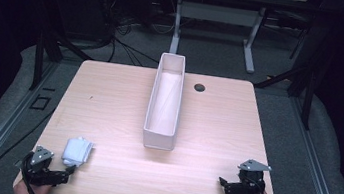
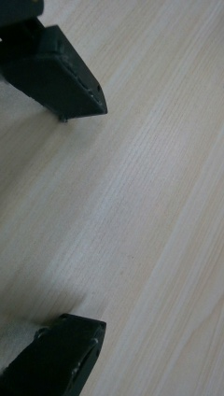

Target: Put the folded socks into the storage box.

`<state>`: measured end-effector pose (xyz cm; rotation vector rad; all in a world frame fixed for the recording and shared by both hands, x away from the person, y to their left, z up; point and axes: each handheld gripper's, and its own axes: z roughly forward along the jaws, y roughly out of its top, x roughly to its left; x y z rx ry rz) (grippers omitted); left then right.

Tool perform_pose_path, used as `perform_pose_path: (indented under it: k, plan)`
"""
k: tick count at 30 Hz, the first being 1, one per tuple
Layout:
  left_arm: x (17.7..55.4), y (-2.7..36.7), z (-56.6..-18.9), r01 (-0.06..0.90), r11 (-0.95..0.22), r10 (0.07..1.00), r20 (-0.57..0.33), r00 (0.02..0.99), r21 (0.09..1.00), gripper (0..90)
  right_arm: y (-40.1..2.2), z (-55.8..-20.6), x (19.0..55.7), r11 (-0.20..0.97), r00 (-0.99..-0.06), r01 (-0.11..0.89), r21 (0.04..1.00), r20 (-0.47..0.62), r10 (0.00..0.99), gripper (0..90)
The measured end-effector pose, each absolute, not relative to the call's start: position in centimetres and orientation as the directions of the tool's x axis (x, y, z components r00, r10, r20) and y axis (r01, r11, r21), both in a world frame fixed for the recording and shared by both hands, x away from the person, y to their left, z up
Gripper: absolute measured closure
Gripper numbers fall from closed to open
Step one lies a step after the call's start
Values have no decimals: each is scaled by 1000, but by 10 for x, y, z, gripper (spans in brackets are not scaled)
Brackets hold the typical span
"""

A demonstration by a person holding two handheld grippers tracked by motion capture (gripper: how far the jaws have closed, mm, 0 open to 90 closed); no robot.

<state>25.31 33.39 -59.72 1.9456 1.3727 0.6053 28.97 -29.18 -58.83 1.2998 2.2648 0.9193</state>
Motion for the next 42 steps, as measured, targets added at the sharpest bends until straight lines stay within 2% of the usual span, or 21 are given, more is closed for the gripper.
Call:
perform_pose_path:
  k: [10,15,18,24,32,37,42]
  plan:
    - [253,337,-594,643,-243,931,-11,364,726,6,-292,-589,290,352,-497,622,699,5,868,0]
    - [249,340,-590,651,-226,932,-34,362,724,41,-292,-589,290,351,-495,623,699,6,869,0]
    - [246,342,-585,659,-208,937,-47,347,723,2,-292,-589,290,351,-495,623,699,5,869,0]
    - [245,346,-564,672,-213,931,-60,359,710,0,-292,-589,290,352,-492,622,699,0,871,0]
    - [256,346,-535,681,-193,934,-79,347,707,0,-292,-589,290,350,-491,622,700,0,871,0]
    - [269,341,-530,690,-182,938,-86,336,701,0,-292,-589,290,350,-492,621,702,1,870,0]
    - [288,330,-532,731,-208,939,-77,336,650,0,-292,-589,289,352,-491,618,703,-3,871,0]
